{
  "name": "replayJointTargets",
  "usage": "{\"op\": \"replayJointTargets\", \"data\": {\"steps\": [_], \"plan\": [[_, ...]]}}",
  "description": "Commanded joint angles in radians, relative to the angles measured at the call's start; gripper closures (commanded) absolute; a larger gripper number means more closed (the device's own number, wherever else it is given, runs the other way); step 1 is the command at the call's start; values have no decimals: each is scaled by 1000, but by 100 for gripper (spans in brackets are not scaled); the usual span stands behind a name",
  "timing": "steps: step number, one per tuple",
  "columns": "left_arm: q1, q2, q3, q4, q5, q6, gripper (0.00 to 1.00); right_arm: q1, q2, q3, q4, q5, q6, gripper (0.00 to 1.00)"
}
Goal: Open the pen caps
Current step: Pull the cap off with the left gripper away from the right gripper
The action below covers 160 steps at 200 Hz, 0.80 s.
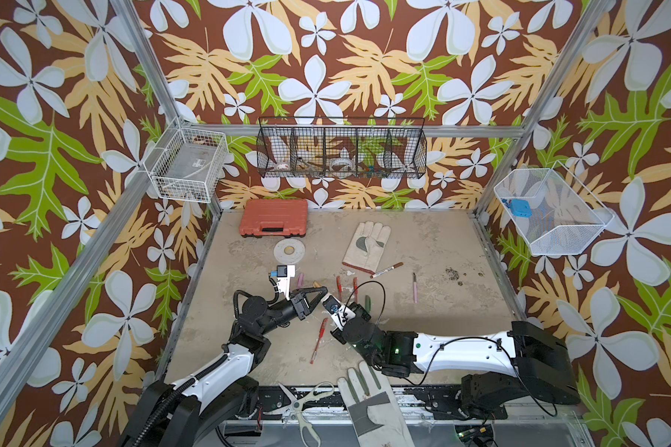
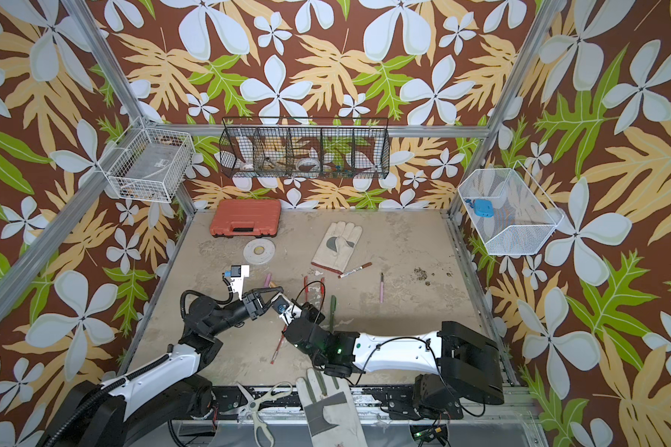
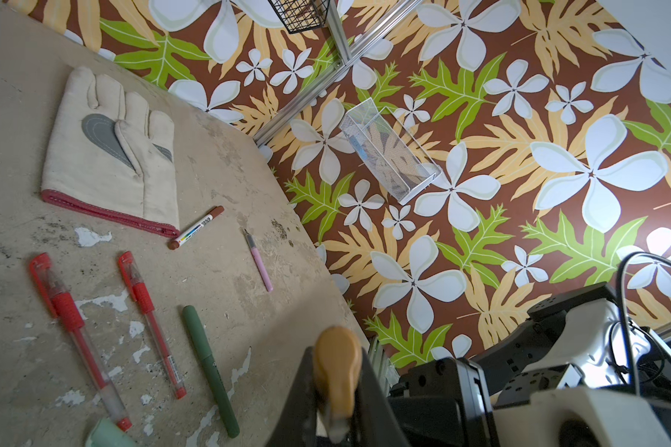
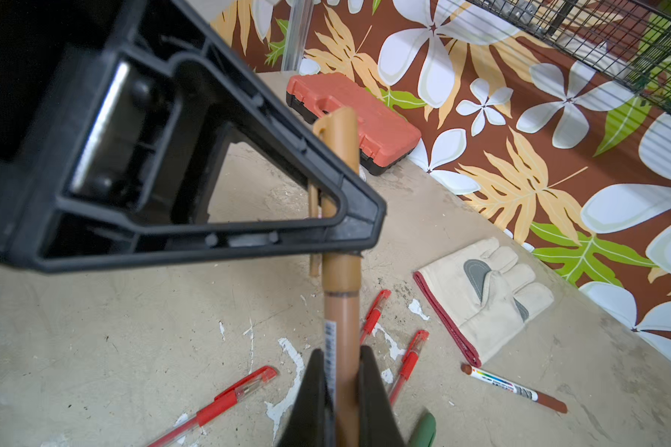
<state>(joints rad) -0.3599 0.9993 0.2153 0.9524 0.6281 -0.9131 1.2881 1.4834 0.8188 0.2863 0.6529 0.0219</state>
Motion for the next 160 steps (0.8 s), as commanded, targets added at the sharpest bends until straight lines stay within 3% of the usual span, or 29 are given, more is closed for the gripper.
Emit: {"op": "replayJointTargets", "data": {"steps": [1,13,116,131,160], "plan": [[25,-10,7,111,-216,39,100,-16,-23,-20,-186,-70,19,100],[31,-14,3,111,-217,39,100,-49,-52,-38,-173,-203,37,100],[70,74,-13,274,-168,-20,100,-291,-124,-118,-93,-871,144,100],[70,66,-10,264,-162,-5,100,-316,-124,-125,-81,-932,157,100],[72,53,-4,228,-159,23,100,-321,-133,-130,-64,-944,162,100]]}}
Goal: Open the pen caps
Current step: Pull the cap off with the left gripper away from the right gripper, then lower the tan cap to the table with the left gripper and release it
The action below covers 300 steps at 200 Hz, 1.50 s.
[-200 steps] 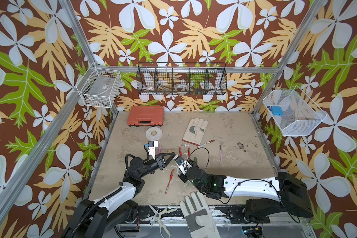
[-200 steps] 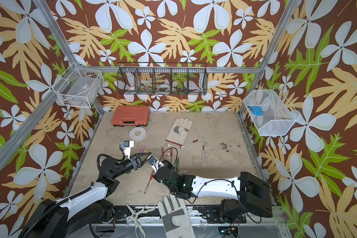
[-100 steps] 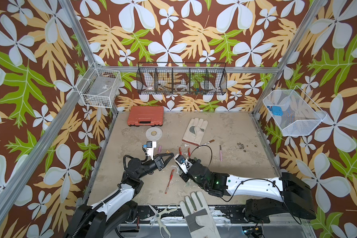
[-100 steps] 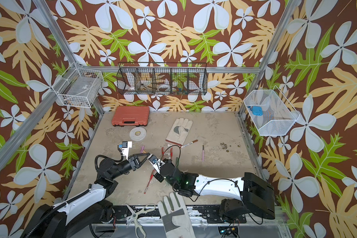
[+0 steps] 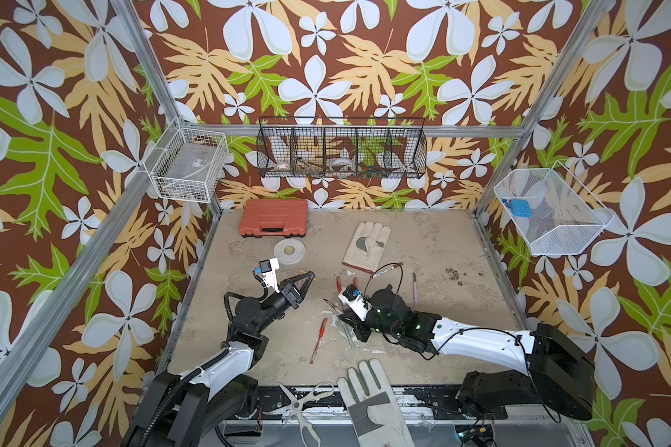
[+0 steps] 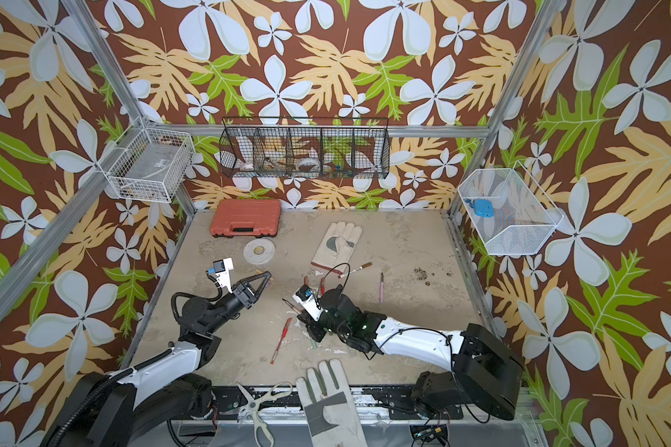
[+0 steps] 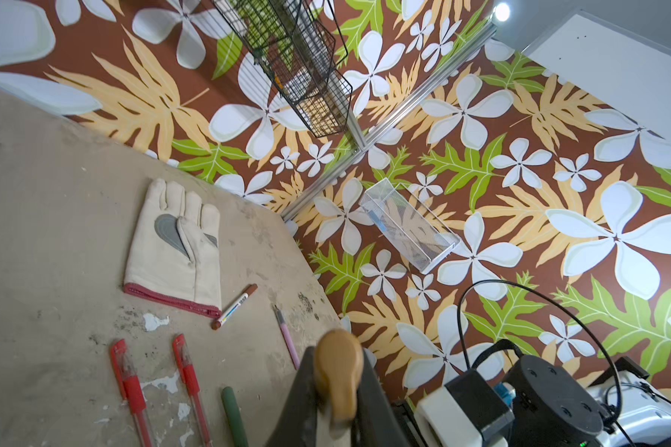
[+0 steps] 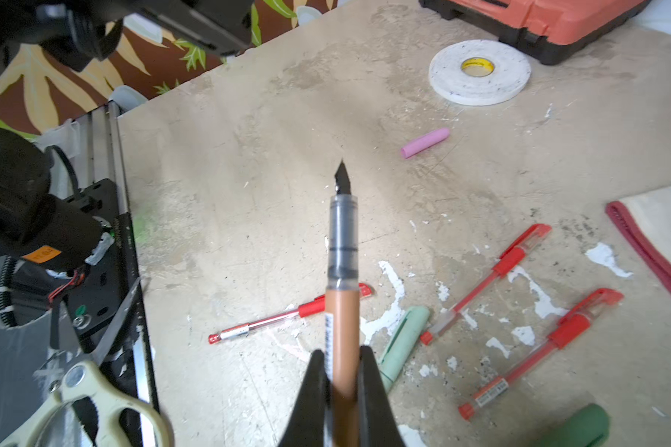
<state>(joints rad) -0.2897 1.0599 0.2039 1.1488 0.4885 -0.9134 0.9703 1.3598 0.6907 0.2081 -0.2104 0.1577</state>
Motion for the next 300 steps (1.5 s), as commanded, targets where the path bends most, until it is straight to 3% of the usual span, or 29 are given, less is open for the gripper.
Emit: {"op": "replayJointTargets", "data": {"steps": [1,33,72,99,148,172,239,300], "plan": [[1,-7,8,31,-19,24,100,-4,-9,-2,14,-81,27,100],[1,-10,10,-8,-40,36,100,-44,-38,-18,25,-74,52,100],[-1,-54,45,-191,-94,114,100,-76,-147,-73,53,-27,72,100],[-13,-51,87,-342,-154,168,100,-76,-213,-103,59,101,86,100],[-74,52,244,-709,-374,282,100,-80,-284,-125,-10,475,145,100],[-84,136,308,-799,-418,304,100,-112,-285,-123,-56,571,199,100],[-89,364,429,-913,-438,368,100,-335,-329,-183,-75,449,322,100],[-94,490,496,-969,-457,413,100,-361,-343,-194,-81,433,333,100]]}}
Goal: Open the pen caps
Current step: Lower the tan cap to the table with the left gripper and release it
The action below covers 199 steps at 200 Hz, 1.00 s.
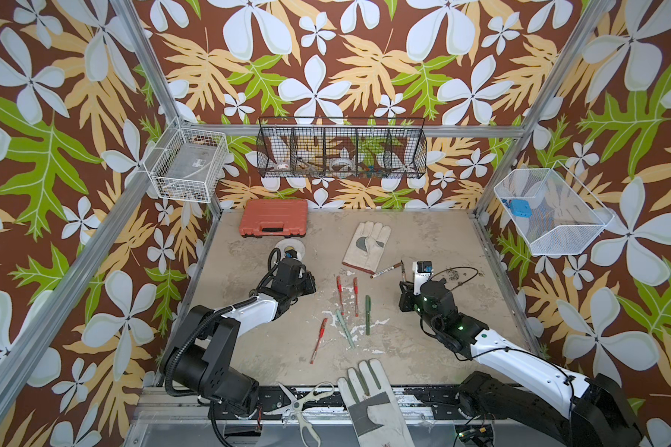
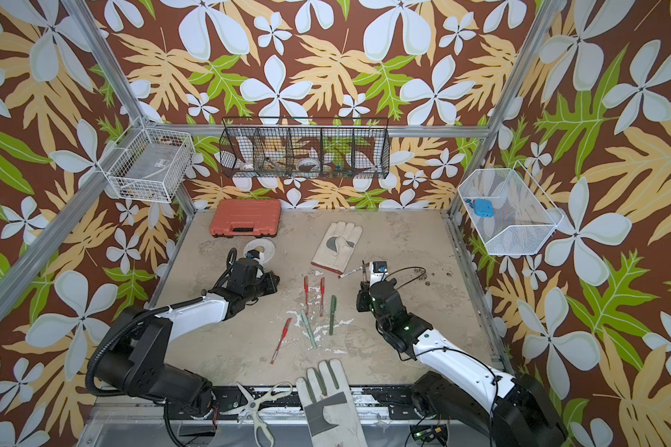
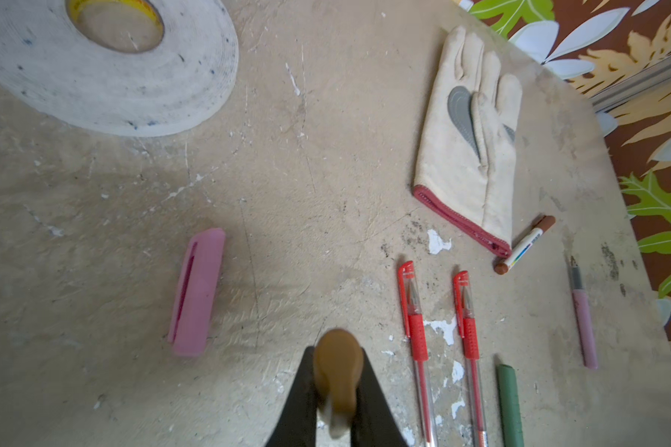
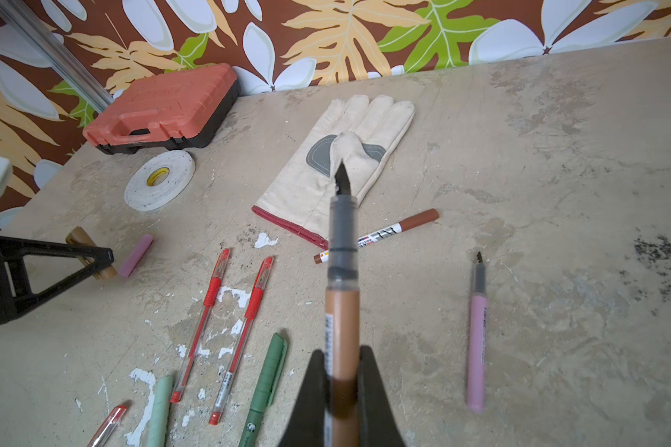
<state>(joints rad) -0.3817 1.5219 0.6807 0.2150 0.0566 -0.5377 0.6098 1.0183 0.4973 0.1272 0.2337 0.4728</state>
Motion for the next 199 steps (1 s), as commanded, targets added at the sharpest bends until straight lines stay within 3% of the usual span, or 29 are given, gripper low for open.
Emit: {"op": "replayJointTargets", "data": {"steps": [1,147,199], "plan": [[-2,29,20,-36,-25,37,100,-2,-1,1,-1,-11,19,100],[-2,164,100,-114,-64,82,99,-4,6,3,2,-34,21,100],[-2,182,109,-120,-73,84,90,-5,-2,2,-1,-31,20,100]]}}
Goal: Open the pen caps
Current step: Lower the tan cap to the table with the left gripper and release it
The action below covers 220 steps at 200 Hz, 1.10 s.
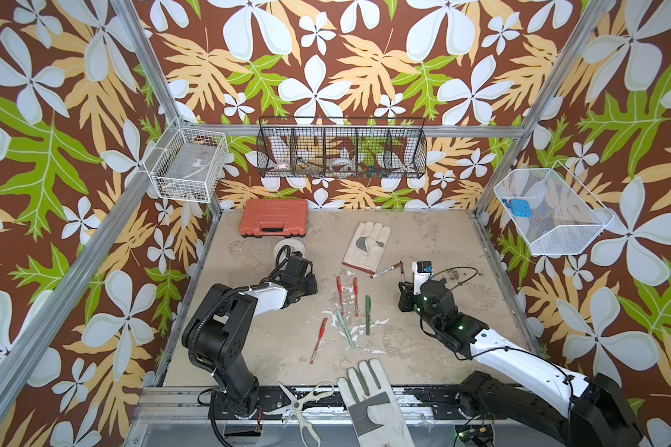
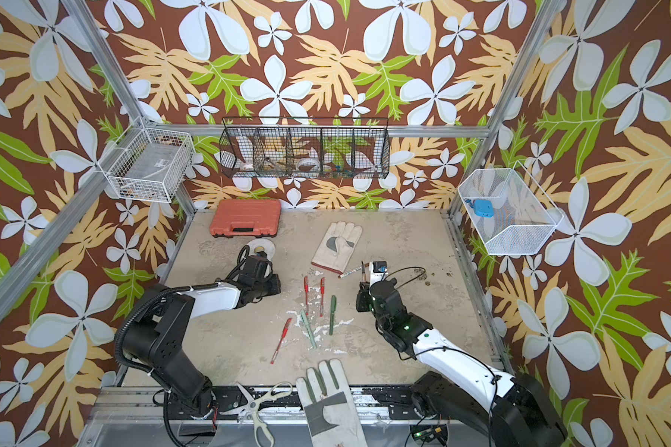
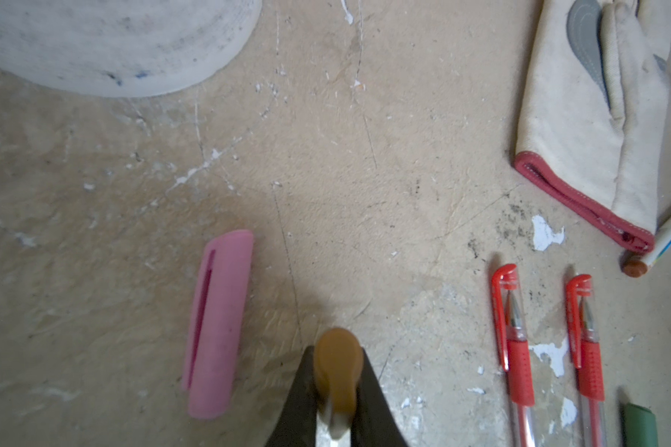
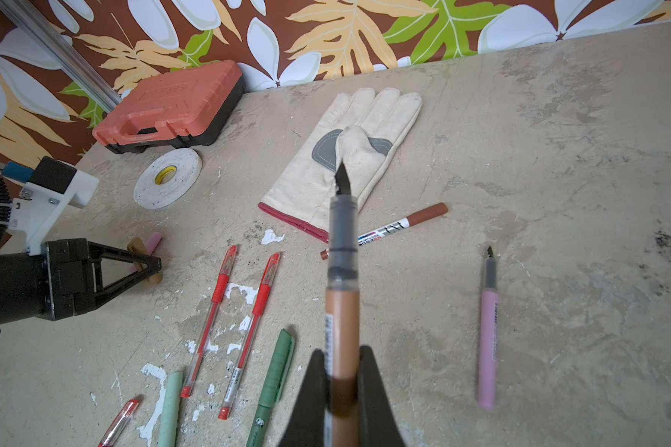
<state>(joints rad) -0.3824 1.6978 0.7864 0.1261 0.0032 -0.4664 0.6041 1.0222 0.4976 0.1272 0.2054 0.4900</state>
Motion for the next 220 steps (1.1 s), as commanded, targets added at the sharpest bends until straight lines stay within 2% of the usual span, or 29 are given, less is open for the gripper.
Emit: {"op": "replayJointTargets", "data": {"steps": [1,83,139,185,220], "plan": [[-1,6,3,-32,-20,12,90,0,-6,1,0,-3,3,100],[-1,-9,-1,-35,-18,14,80,-1,-21,-4,-3,5,1,100],[-11,-40,-11,-16,-6,25,68,-6,-20,-2,-3,-4,1,100],[-34,-161,-84,81,9,38,64,-22,-24,-3,-22,27,6,100],[-60,-300,-176,209,60,56,62,-121,9,-12,-47,2,45,100]]}}
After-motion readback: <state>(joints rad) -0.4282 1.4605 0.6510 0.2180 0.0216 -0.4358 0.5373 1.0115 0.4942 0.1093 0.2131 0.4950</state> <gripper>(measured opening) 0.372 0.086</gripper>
